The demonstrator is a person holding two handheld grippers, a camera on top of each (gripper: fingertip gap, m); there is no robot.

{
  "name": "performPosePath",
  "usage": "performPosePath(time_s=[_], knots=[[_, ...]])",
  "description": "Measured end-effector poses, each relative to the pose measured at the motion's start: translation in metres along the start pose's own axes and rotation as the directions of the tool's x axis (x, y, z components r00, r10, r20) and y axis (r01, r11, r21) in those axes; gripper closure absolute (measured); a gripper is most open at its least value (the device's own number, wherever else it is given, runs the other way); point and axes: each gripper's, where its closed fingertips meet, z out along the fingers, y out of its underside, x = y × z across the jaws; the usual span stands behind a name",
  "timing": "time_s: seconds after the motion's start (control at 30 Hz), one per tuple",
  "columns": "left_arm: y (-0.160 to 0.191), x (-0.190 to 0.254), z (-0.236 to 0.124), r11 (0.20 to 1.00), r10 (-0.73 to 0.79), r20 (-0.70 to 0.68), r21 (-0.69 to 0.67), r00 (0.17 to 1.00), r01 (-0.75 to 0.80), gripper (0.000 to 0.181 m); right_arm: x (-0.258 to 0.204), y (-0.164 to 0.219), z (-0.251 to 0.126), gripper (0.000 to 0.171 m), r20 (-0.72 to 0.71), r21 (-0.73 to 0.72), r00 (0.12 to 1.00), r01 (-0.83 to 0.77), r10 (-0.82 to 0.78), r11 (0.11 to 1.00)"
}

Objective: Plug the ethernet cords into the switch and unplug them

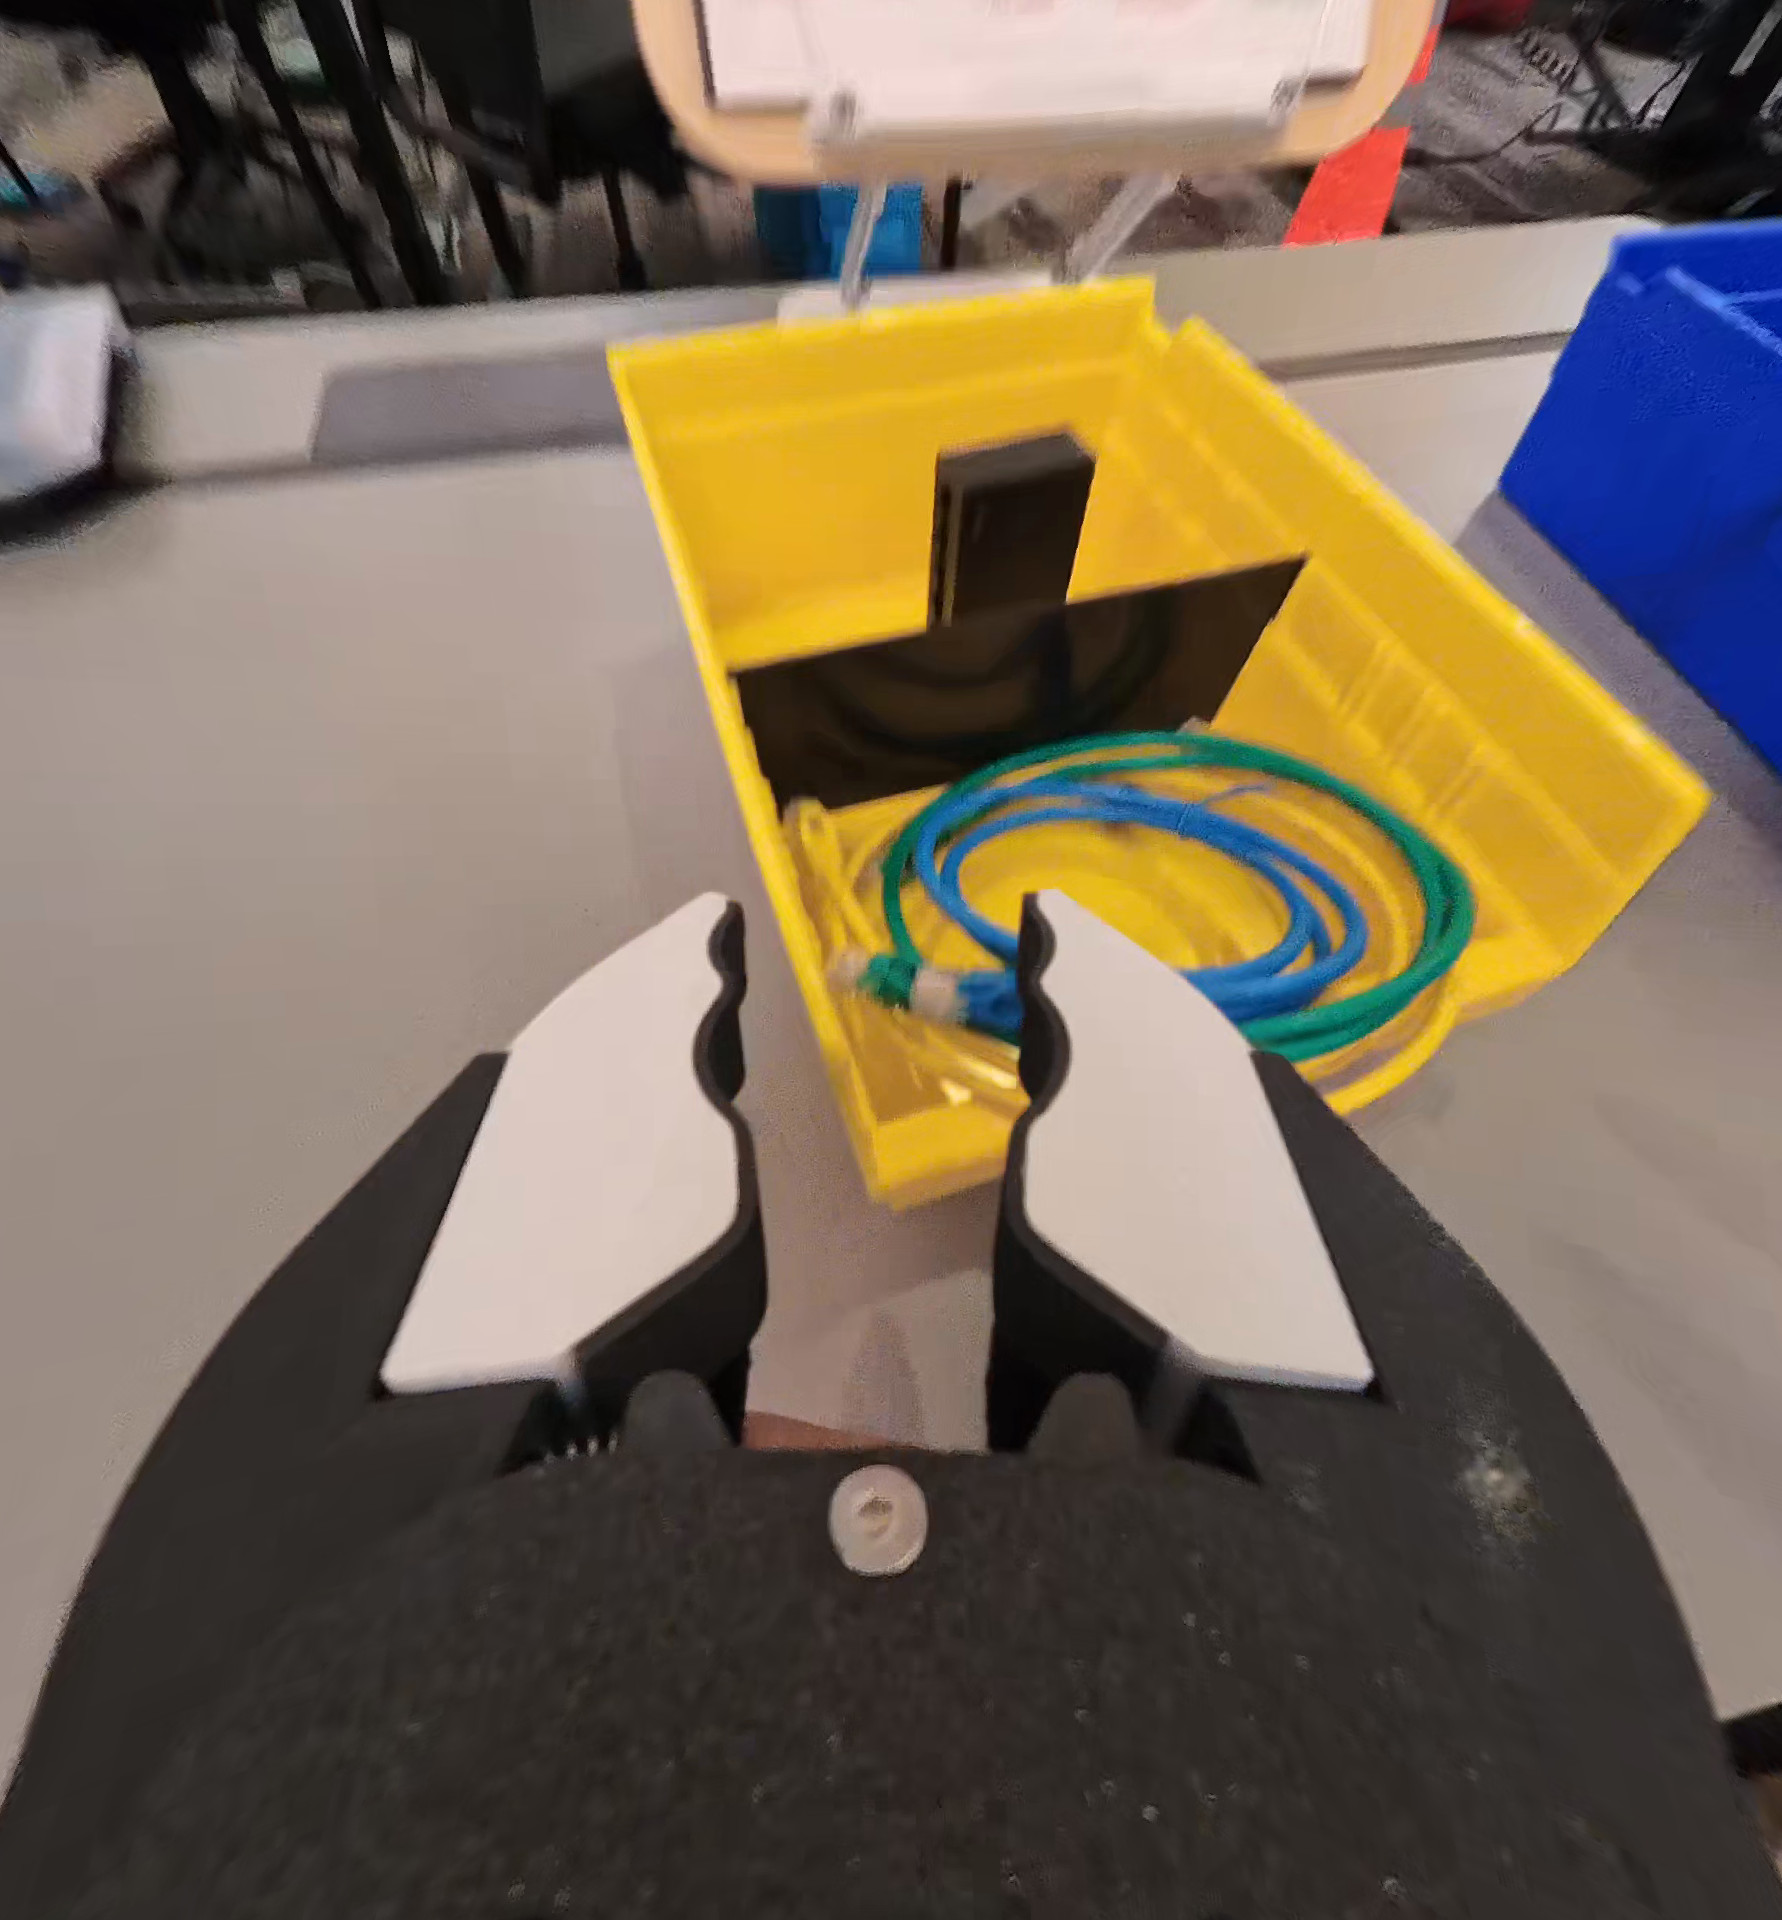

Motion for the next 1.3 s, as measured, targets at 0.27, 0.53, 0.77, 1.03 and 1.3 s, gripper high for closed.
performPosePath(time_s=[0.27,0.53,0.77,1.03,1.3], knots=[[0.047,-0.012,0.042,0.995,-0.03,-0.012,-0.098,0.999,0.028,0.171,-0.017,0.073,0.096,0.163,-0.302,-0.09,0.953,-0.029,0.001,0.995],[0.015,-0.066,0.032,1.0,0.01,0.11,0.01,0.994,-0.011,0.178,-0.051,0.032,0.109,0.166,-0.452,0.038,0.89,0.083,-0.057,0.996],[0.012,-0.177,0.01,0.994,0.091,0.193,0.042,0.977,-0.101,0.177,-0.132,-0.004,0.176,0.165,-0.407,0.066,0.91,0.113,-0.077,0.991],[0.055,-0.251,0.023,0.998,0.007,0.218,-0.062,0.976,0.007,0.177,-0.18,0.019,0.25,0.165,-0.37,-0.051,0.928,0.036,-0.052,0.998],[0.054,-0.249,0.02,0.998,0.033,0.241,-0.058,0.97,-0.02,0.164,-0.196,0.019,0.235,0.159,-0.186,-0.064,0.982,0.016,-0.027,0.998]])
